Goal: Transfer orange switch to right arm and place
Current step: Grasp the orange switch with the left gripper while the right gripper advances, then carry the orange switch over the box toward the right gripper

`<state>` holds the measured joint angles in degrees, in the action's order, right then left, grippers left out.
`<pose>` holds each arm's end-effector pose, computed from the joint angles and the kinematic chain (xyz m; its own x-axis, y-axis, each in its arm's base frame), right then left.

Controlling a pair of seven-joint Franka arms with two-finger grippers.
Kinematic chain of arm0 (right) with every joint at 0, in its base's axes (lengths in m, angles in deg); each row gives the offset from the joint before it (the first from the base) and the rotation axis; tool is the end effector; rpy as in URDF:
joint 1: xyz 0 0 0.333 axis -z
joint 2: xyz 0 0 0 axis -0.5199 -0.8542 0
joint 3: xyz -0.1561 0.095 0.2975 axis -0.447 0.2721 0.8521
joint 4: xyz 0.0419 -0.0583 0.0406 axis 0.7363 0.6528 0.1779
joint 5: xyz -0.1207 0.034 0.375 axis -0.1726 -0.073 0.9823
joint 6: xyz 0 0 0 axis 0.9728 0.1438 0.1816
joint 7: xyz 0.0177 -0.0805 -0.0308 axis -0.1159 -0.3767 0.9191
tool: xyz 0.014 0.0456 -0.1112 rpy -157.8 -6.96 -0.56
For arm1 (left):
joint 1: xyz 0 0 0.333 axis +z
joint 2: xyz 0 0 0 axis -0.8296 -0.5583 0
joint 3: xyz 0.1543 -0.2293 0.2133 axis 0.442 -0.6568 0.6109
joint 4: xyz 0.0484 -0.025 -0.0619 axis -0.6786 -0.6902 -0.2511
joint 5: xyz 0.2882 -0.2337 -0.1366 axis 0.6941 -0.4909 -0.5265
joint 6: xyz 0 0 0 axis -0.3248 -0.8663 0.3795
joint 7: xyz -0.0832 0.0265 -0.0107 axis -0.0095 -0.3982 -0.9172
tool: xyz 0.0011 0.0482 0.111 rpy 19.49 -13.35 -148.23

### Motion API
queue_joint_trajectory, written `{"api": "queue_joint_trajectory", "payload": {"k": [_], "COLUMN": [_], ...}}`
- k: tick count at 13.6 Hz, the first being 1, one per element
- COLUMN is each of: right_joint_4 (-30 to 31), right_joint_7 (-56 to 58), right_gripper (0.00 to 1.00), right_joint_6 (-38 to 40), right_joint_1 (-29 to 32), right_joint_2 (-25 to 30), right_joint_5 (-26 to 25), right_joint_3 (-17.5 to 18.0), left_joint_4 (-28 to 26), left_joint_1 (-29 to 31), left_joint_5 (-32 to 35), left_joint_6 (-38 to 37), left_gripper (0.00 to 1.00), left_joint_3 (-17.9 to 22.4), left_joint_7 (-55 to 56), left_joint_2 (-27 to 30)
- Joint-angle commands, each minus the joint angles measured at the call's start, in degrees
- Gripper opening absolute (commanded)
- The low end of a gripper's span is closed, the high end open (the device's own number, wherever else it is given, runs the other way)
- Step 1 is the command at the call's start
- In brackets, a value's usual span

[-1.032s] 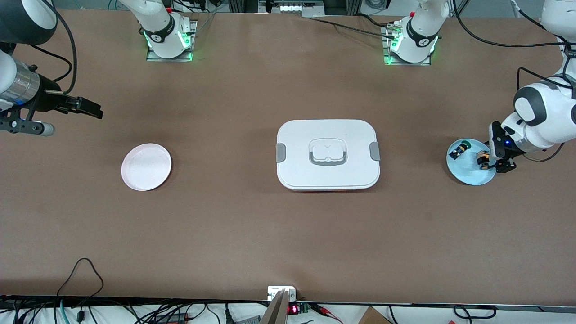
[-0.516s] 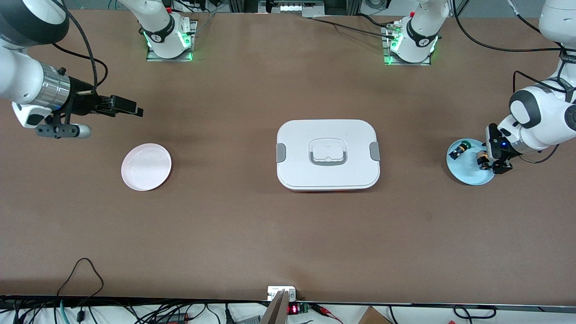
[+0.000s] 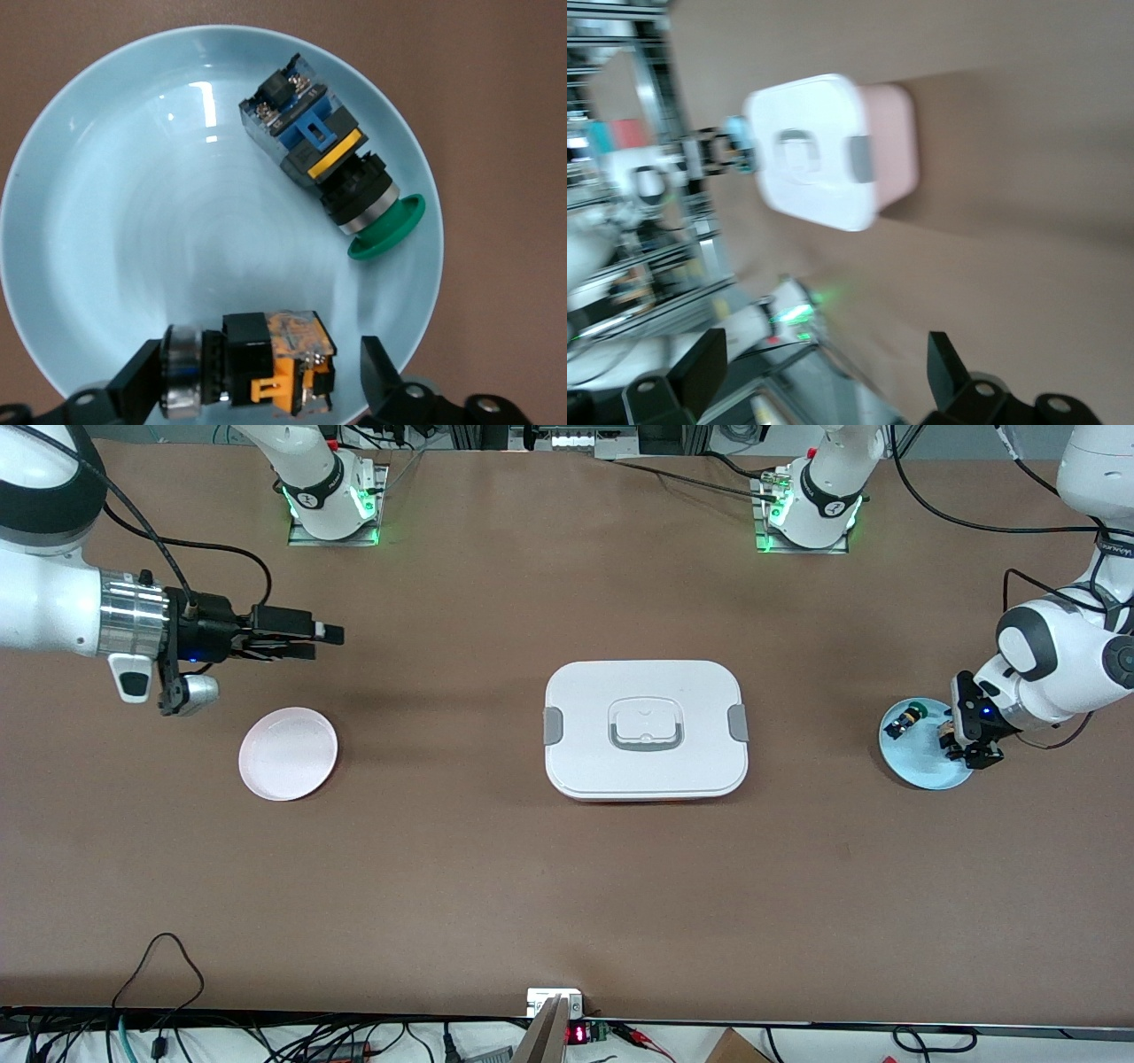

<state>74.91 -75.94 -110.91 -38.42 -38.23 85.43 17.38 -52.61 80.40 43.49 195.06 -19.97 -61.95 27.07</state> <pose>0.5732 0.1407 0.5315 0.9710 0.0868 -0.2229 -0.1222 -0.6210 -0.7742 0.5260 0.2216 0.1951 -0.0331 -0.9990 0.0316 -0.9987 0.0342 0.0371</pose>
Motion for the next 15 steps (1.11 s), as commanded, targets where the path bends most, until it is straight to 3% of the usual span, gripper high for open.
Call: {"api": "queue_joint_trajectory", "payload": {"k": [1,5,7,11,15], "right_joint_4": [1.35,1.52,1.52,1.44,1.17], "right_joint_7": [5.64,10.14,12.24,16.2,20.5], "right_gripper": [1.0,1.0,1.0,1.0,1.0], "right_joint_6": [-0.04,-1.97,-3.29,-7.23,-11.9], "right_joint_1": [-1.42,-4.93,-7.39,-12.57,-16.53], "right_joint_2": [-2.19,-5.79,-6.15,-6.77,-8.52], "right_joint_5": [11.72,23.7,26.43,35.3,43.73], "right_joint_3": [-0.23,-0.23,-0.23,-0.15,-0.06], "left_joint_4": [0.78,1.48,1.83,5.95,7.54], "left_joint_1": [0.71,0.53,0.53,-0.69,-2.36], "left_joint_5": [-0.68,-0.68,-1.46,-14.0,-31.57], "left_joint_6": [0.65,0.3,-1.79,-17.23,-29.73], "left_gripper": [0.72,0.15,0.02,0.0,0.0], "left_joint_3": [-0.54,-0.72,-1.07,-3.26,-6.78], "left_joint_7": [-3.03,-4.01,-3.74,-3.74,-4.0], "left_joint_2": [-0.57,-0.05,1.26,2.85,3.82]}}
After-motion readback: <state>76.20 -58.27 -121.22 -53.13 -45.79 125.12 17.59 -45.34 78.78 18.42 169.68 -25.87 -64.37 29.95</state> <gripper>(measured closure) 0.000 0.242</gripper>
